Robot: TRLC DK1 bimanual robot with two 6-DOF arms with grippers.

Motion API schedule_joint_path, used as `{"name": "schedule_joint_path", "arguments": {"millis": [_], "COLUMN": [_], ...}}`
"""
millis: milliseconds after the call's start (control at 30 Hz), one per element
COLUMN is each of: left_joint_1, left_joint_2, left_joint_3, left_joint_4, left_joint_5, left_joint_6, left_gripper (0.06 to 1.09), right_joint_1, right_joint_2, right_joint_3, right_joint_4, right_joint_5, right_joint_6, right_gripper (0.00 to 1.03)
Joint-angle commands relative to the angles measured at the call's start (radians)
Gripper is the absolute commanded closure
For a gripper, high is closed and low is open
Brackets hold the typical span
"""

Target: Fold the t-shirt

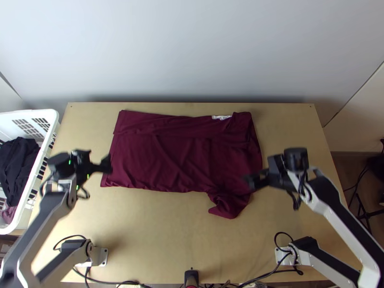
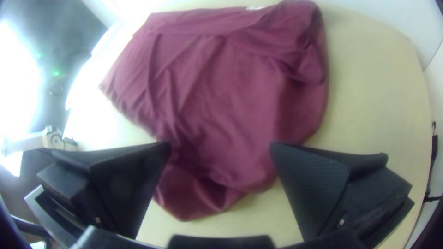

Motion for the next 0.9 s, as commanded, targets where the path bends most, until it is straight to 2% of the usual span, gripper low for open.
{"name": "schedule_joint_path", "arguments": {"millis": [0,100,233,500,667,800,867], "left_joint_1": [-0.018,-0.015,-0.001,-0.002,-0.005,-0.002,-0.002], "left_joint_2": [-0.375,-0.392,-0.375,-0.315,-0.297,-0.288,-0.289], "left_joint_3": [-0.132,-0.149,-0.197,-0.247,-0.243,-0.243,-0.241], "left_joint_4": [-0.334,-0.416,-0.436,-0.359,-0.327,-0.299,-0.293], "left_joint_5": [0.082,0.082,0.083,0.086,0.086,0.086,0.086], "left_joint_6": [0.186,0.253,0.318,0.318,0.319,0.312,0.298], "left_gripper": [0.11,0.11,0.11,0.11,0.11,0.11,0.11], "right_joint_1": [0.134,0.208,0.294,0.343,0.426,0.504,0.502], "right_joint_2": [-0.181,-0.212,-0.259,-0.252,-0.19,-0.092,-0.048], "right_joint_3": [-0.077,-0.065,-0.054,-0.052,-0.055,-0.089,-0.1], "right_joint_4": [-0.192,-0.28,-0.301,-0.313,-0.309,-0.223,-0.188], "right_joint_5": [-0.078,-0.121,-0.124,-0.141,-0.14,-0.034,-0.025], "right_joint_6": [0.028,0.04,0.072,0.049,0.031,0.003,-0.015], "right_gripper": [0.04,0.04,0.04,0.04,0.04,0.04,0.04]}}
